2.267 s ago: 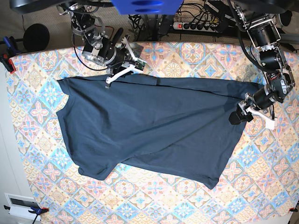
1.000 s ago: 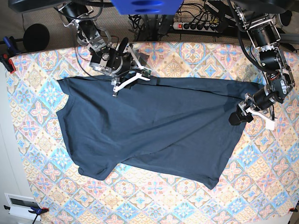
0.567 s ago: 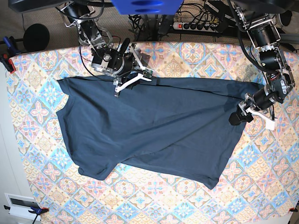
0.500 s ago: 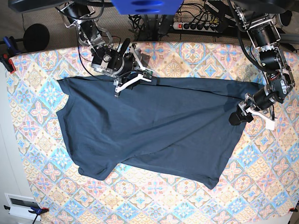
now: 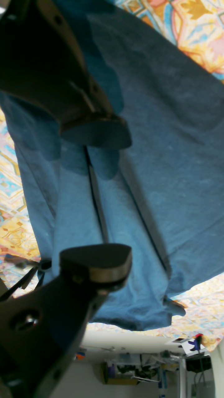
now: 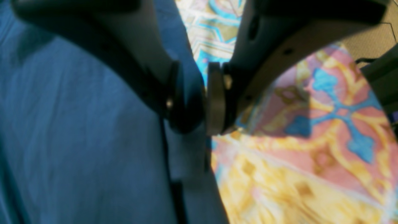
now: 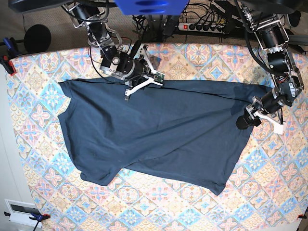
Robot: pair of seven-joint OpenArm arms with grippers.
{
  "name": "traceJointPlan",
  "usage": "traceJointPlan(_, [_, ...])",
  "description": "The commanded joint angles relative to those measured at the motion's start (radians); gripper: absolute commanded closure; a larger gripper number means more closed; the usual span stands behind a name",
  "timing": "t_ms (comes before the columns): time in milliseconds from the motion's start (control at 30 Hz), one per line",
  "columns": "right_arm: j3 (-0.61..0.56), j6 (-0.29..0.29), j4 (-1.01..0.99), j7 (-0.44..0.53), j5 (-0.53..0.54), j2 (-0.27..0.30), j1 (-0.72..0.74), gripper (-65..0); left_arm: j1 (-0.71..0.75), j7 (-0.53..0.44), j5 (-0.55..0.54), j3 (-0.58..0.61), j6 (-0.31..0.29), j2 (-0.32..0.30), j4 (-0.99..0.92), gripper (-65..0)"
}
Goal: Layout the t-shirt on the table in an organized manner, then fold the t-shirt properly
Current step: 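Lower the right gripper onto the shirt's collar edge and grasp it, then regrasp the collar edge with the right gripper, adjusting its hold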
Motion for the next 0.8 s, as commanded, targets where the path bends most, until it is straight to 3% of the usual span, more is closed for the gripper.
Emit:
traceJointPlan(0, [0.004, -0.005, 0.024, 0.010, 0.001, 0.002, 0.014, -9.9, -0.016, -0.014, -0.022, -0.003, -0.005, -0.017, 0.017, -46.6])
traceJointPlan(267, [0.037, -0.005, 0.025, 0.010, 0.001, 0.002, 0.012, -0.3, -0.010, -0.014, -0.024, -0.005, -0.005, -0.017, 0.017, -46.6])
traceJointPlan(567, [0.041, -0.005, 0.142, 0.007, -0.001, 0.010, 0.001, -0.2, -0.008, -0.014, -0.024, -0.005, -0.005, -0.017, 0.017, -46.6])
traceJointPlan(767, [0.120, -0.005, 0.179, 0.009, -0.001, 0.070, -0.132, -0.2, -0.008, -0.014, -0.024, -0.005, -0.005, -0.017, 0.017, -46.6])
